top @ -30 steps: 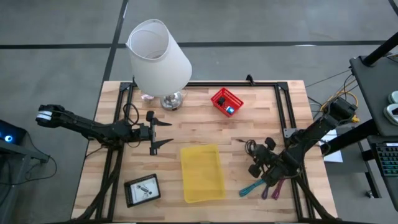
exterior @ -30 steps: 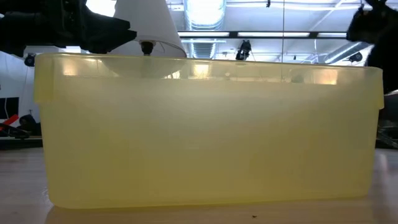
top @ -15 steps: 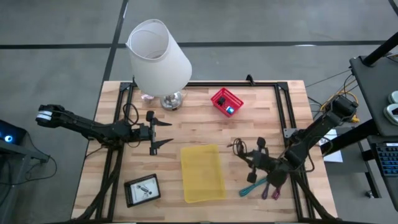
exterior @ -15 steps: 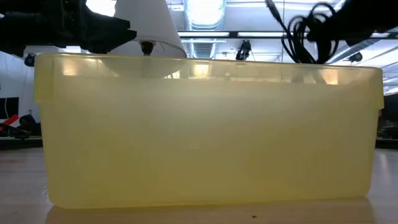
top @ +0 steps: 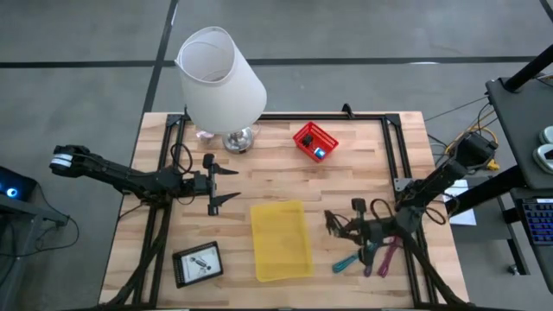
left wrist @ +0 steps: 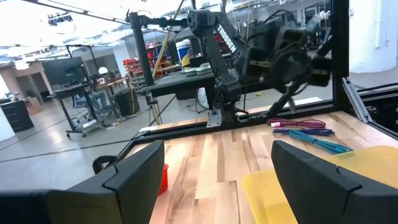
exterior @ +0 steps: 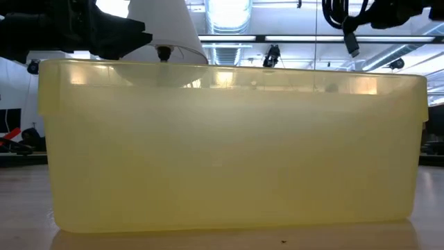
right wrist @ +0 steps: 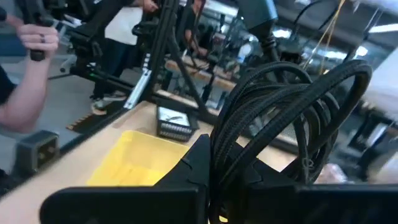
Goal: Pick and place items into bin
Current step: Put the black charger cable into the yellow bin
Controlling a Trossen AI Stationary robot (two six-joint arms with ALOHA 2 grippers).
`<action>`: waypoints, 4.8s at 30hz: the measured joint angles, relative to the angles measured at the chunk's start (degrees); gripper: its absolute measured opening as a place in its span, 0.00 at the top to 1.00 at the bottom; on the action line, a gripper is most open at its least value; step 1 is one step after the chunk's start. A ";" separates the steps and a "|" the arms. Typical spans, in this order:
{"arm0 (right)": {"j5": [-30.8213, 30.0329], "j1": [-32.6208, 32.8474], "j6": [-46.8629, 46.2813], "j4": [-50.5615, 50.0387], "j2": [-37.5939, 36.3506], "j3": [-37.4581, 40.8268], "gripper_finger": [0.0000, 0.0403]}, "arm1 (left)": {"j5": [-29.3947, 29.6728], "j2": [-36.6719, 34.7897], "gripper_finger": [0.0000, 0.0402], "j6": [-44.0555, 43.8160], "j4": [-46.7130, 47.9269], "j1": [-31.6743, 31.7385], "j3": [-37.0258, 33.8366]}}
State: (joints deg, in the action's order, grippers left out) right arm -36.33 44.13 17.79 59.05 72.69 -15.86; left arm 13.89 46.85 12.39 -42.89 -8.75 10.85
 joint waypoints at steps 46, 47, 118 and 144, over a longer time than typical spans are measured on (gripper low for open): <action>32.52 -30.86 -2.74 7.80 -0.09 5.82 0.97 | 0.02 0.00 0.31 0.06 -0.13 0.02 0.00; 32.53 -31.12 -3.05 7.76 -0.09 5.81 0.97 | 0.02 0.00 0.31 0.08 -0.13 -0.01 0.00; 45.30 -34.66 -8.27 -33.22 23.91 -30.22 0.97 | 0.24 0.02 0.31 0.04 0.52 0.06 -0.24; 40.03 -35.74 -13.36 -43.07 24.76 -30.71 0.97 | 0.28 0.02 0.31 0.04 0.57 0.06 -0.24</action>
State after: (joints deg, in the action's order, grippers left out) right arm 3.70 8.38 4.43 15.98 97.45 -46.57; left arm 14.17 46.87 12.43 -42.32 -8.69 10.61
